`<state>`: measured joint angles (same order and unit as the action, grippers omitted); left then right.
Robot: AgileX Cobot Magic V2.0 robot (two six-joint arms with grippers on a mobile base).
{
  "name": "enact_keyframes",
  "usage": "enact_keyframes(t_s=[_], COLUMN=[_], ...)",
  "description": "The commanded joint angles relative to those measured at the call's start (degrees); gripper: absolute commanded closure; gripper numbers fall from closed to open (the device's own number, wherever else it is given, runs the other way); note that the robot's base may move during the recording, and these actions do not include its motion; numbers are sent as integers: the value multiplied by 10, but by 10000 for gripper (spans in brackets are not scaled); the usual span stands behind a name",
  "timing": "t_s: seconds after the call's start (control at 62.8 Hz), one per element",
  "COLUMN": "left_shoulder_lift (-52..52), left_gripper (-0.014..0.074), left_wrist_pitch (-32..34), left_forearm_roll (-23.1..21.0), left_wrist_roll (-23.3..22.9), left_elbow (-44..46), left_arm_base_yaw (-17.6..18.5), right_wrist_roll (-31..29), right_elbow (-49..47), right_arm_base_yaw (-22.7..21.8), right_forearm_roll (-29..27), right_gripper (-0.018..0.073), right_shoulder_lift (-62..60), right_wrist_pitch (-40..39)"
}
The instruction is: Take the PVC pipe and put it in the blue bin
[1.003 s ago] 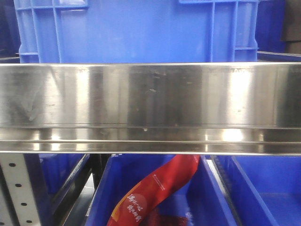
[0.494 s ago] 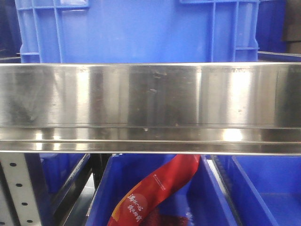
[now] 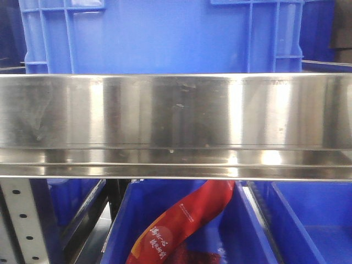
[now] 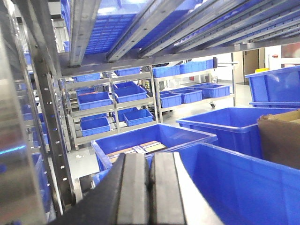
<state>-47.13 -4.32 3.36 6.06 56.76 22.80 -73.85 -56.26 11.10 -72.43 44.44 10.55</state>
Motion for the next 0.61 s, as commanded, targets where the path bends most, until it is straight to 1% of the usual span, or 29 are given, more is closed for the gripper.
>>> enact_keyframes(t_s=[0.0,0.303,0.478,0.589], left_shoulder_lift=[14,66,104,130], left_gripper=[707,707,707,707], left_wrist_pitch=[-9,-18,-29,-36], left_forearm_roll=[-5,-5,-5,-6], left_wrist_roll=[-2,-2,-2,-6], left_elbow=[-2,-45,-84,-113], left_arm_base_yaw=[4,4,2,2], right_wrist_roll=[-1,-1,-1,-1], right_elbow=[17,95,138,160], right_arm_base_yaw=[0,0,0,0], right_forearm_roll=[2,0,-4,-14], right_gripper=[722,722,722,722], right_shoulder_lift=[-19,-82,-97,-99], right_wrist_pitch=[-23,-78,-85,-120])
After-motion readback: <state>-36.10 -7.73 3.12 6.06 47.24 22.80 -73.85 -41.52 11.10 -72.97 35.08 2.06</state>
